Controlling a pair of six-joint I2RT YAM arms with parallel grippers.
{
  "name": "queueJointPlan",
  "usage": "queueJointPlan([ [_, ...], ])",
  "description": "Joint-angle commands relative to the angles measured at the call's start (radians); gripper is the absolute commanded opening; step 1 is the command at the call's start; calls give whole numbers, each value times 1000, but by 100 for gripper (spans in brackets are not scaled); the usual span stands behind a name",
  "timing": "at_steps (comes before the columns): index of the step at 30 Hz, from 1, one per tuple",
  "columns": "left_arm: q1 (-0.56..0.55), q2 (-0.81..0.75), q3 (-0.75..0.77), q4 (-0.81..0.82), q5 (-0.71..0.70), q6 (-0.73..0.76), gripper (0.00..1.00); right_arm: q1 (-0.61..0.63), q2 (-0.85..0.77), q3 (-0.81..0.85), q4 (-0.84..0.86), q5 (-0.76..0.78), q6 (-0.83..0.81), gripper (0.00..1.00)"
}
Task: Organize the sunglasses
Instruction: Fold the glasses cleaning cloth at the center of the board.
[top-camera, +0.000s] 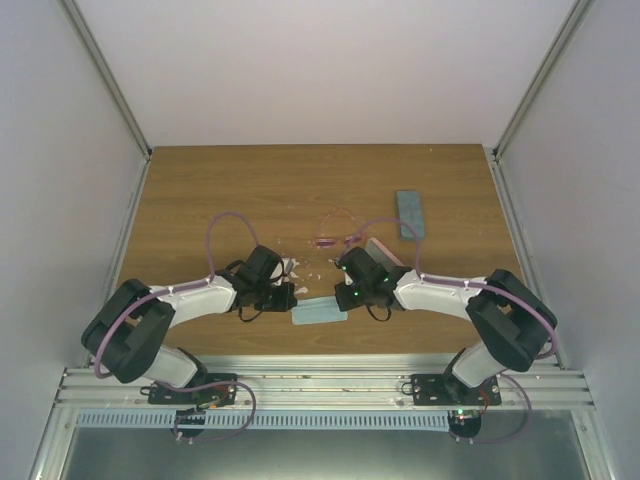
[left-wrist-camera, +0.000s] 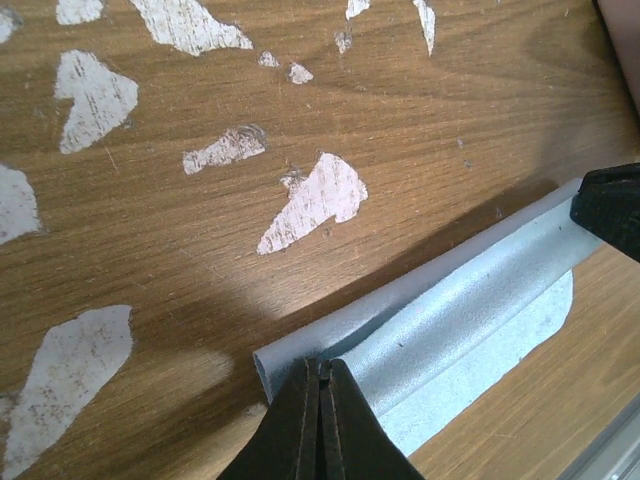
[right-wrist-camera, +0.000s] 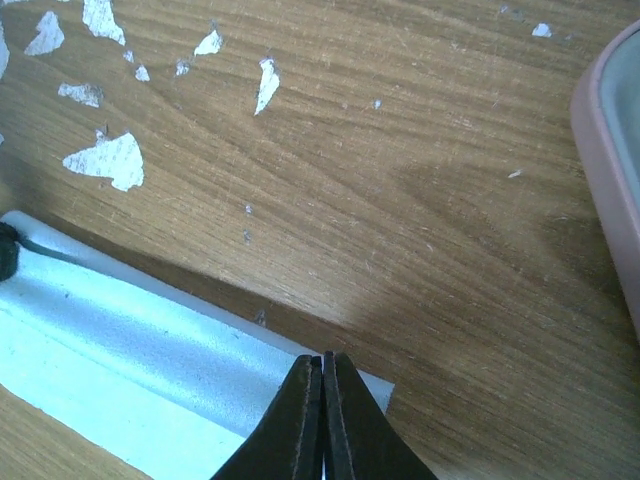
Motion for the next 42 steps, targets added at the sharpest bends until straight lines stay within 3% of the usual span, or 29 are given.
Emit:
queueJointPlan([
  [1, -7, 13, -2, 30, -16, -6, 0, 11, 14, -16, -5, -15, -14, 2],
  [10, -6, 27, 16, 27, 12, 1, 0, 12, 8, -32, 1, -57, -20, 7],
  [16, -6, 27, -7, 52, 148, 22, 18, 12, -40, -83, 69, -254, -55, 28],
  [21, -7, -33, -36, 22, 181, 25, 28, 12, -86, -107, 37, -267, -50, 31],
  [29, -7, -193, -49, -68, 154, 8, 33, 13, -191, -110, -41, -225, -32, 39],
  [32, -6, -198, -53, -13, 176, -23, 29, 14, -188, -84, -29, -209, -12, 38],
  [37, -16, -110, -57, 72, 188, -68, 17, 34, -81, -30, 19, -193, 49, 24],
  [42, -51, -21, -77, 103, 169, -103, 13, 68, -15, -40, 43, -176, 107, 20],
])
